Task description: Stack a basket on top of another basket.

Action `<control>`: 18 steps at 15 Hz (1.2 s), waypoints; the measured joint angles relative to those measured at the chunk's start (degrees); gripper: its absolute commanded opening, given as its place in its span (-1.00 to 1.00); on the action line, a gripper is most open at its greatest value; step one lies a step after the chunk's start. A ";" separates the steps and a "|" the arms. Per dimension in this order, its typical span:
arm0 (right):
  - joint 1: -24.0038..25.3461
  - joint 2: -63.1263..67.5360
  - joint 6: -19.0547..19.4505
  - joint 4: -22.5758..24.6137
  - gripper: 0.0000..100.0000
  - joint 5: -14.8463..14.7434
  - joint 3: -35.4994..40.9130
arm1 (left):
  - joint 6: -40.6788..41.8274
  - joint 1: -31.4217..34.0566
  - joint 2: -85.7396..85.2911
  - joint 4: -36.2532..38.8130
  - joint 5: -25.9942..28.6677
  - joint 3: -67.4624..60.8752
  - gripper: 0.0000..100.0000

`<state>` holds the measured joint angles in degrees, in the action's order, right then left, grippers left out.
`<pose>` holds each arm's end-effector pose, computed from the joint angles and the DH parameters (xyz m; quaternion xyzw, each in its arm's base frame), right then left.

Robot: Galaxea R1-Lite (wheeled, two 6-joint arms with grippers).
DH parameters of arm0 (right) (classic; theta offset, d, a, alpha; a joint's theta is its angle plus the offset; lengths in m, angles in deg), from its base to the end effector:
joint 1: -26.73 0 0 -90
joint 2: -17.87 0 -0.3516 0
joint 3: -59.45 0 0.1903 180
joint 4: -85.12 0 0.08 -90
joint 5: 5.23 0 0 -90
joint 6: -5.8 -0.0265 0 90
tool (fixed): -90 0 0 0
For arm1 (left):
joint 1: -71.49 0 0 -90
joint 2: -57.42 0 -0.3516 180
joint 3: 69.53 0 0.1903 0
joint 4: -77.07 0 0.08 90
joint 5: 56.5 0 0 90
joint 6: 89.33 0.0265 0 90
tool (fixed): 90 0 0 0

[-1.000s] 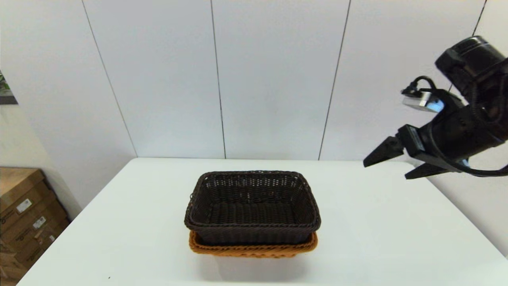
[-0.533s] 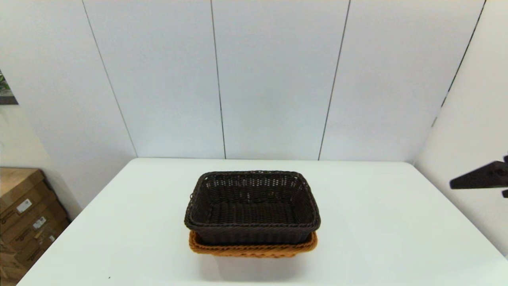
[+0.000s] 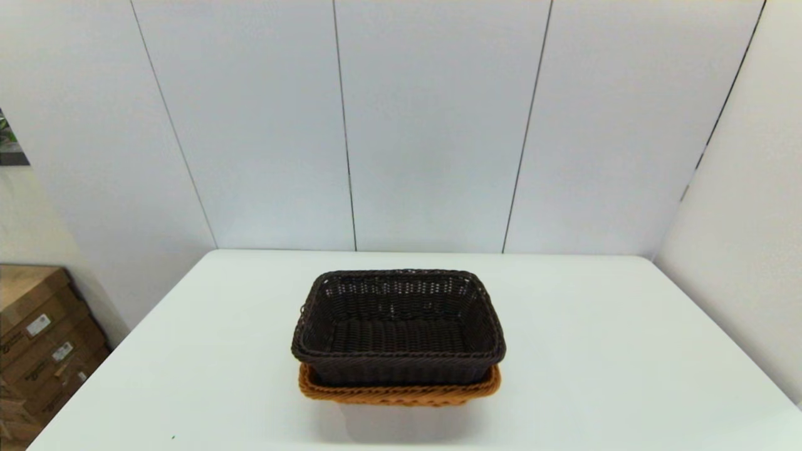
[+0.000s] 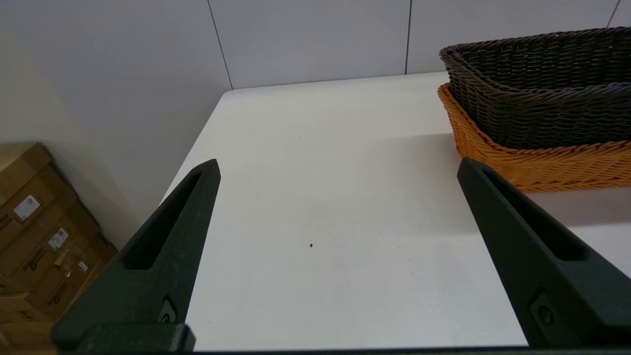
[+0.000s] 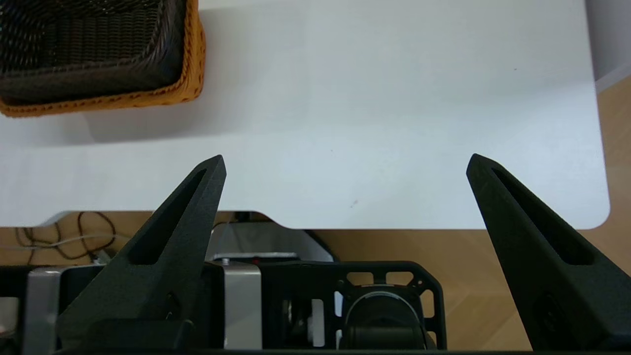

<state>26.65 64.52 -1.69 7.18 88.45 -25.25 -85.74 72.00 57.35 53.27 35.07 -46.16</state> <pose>-0.0098 0.0017 0.3047 0.0725 0.3421 0.0072 0.9368 -0.0705 -0.0014 0.0746 0.0313 0.0028 -0.0093 0.9995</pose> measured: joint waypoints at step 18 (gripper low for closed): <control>-1.71 -31.91 14.81 18.88 1.00 -4.72 24.70 | 0.00 0.01 0.00 0.00 -0.01 0.00 1.00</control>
<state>24.95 32.61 13.13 26.06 83.73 -0.55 -85.74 72.01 57.35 53.27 35.06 -46.16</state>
